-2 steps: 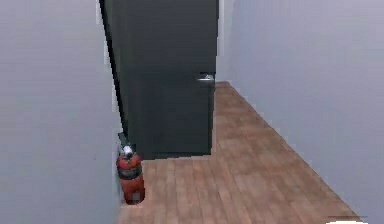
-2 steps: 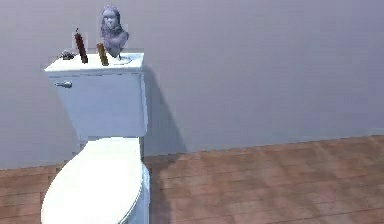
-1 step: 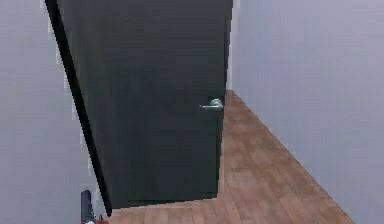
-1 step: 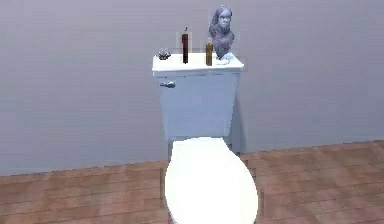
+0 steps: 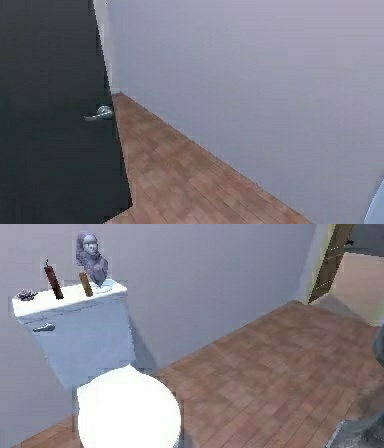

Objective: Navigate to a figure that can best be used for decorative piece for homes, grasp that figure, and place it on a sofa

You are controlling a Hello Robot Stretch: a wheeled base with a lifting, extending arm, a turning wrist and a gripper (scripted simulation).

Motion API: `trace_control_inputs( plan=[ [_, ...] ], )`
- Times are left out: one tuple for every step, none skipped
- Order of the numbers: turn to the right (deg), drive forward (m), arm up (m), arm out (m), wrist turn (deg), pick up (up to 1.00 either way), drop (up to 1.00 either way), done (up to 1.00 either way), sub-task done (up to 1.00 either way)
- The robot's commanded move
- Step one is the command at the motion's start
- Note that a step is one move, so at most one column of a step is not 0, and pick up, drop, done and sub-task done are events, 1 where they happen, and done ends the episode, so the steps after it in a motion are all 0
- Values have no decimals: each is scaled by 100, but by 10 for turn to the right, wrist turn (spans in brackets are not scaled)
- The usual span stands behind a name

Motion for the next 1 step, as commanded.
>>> trace_control_inputs(
  plan=[
    [0,100,0,0,0,0,0,0,0]
  ],
)
